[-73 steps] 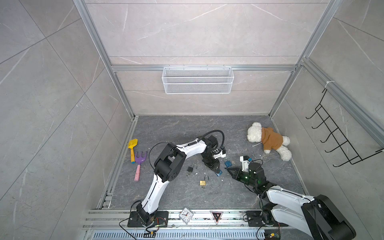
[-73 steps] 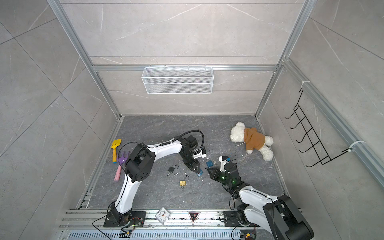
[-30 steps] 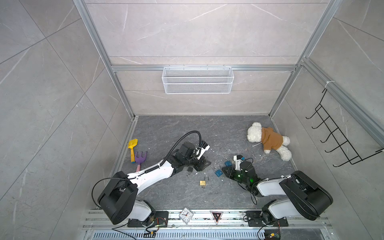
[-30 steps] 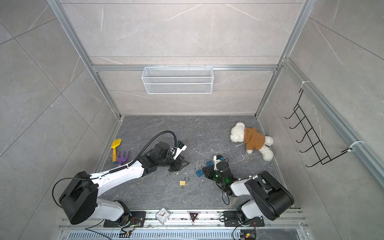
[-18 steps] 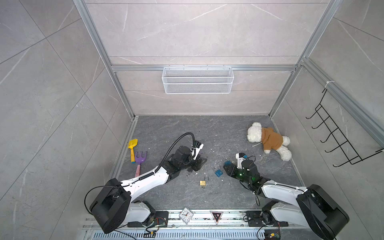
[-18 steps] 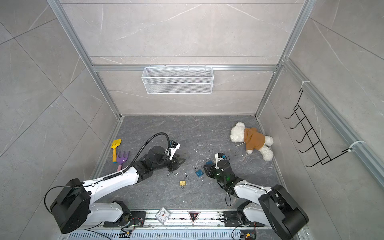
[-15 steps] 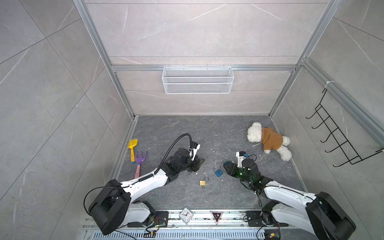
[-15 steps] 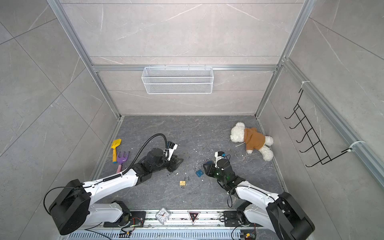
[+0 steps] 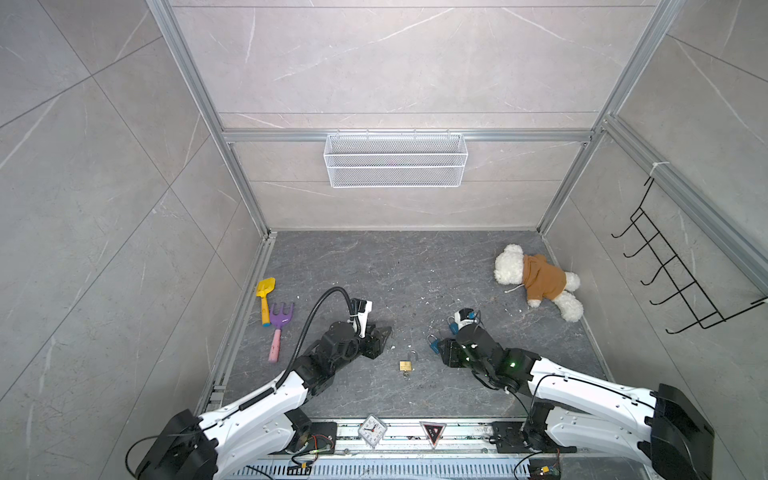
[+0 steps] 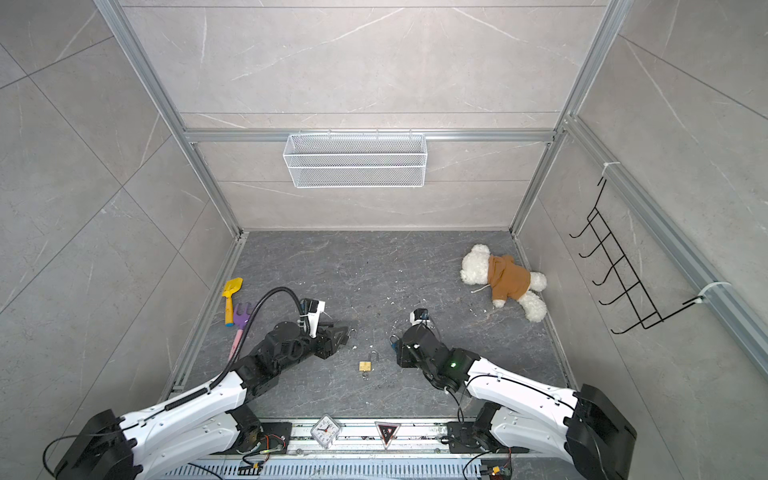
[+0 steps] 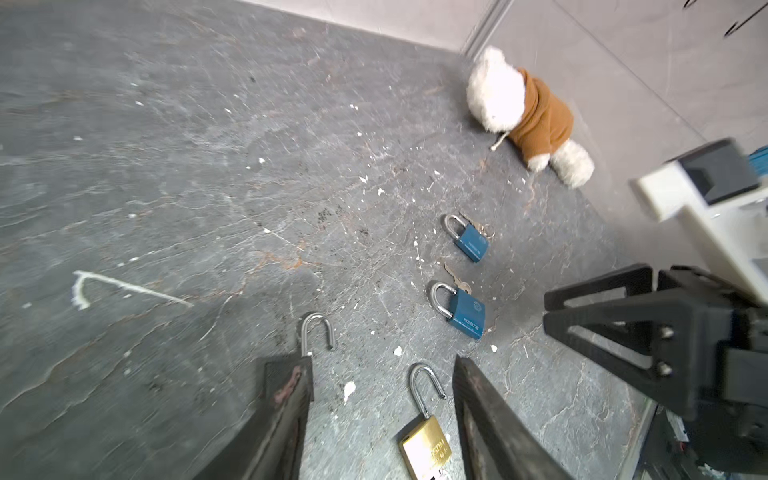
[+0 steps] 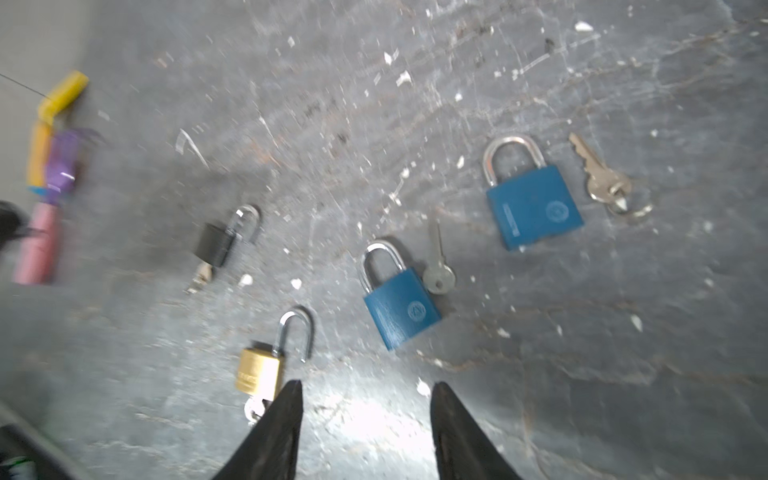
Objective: Lock with the key
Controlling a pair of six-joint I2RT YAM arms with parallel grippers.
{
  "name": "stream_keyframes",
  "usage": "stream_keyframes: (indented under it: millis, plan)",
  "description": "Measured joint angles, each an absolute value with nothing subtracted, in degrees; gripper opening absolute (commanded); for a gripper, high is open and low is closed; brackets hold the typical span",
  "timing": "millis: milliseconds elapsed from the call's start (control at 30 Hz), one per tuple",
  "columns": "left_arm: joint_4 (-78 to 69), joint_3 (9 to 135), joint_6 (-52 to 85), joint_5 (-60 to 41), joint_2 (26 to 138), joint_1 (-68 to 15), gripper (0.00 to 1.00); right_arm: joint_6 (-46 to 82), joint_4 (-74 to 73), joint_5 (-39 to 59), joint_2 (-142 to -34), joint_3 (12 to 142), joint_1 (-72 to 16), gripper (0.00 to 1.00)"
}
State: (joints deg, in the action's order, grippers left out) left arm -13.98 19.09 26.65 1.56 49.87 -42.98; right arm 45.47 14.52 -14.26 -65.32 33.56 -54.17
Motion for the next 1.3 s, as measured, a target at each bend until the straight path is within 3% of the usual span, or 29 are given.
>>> stream_keyframes:
  millis: [233,533,1067,1300]
  plan:
    - [-8.1,16.1,28.4,7.2,39.8,-43.0,0.63,46.3,22.9,-22.0,-82.7,49.7,-62.7,0.61]
    - [-4.7,16.1,29.2,8.7,39.0,-43.0,0.64,49.3,24.0,-19.0,-94.3,56.8,-63.4,0.6]
    - [-3.0,16.1,30.5,8.4,38.7,-43.0,0.64,54.7,26.4,-15.5,-100.8,62.0,-64.9,0.6]
    - [-3.0,16.1,30.7,8.4,40.1,-43.0,0.64,56.2,28.5,-15.7,-102.3,63.2,-65.4,0.55]
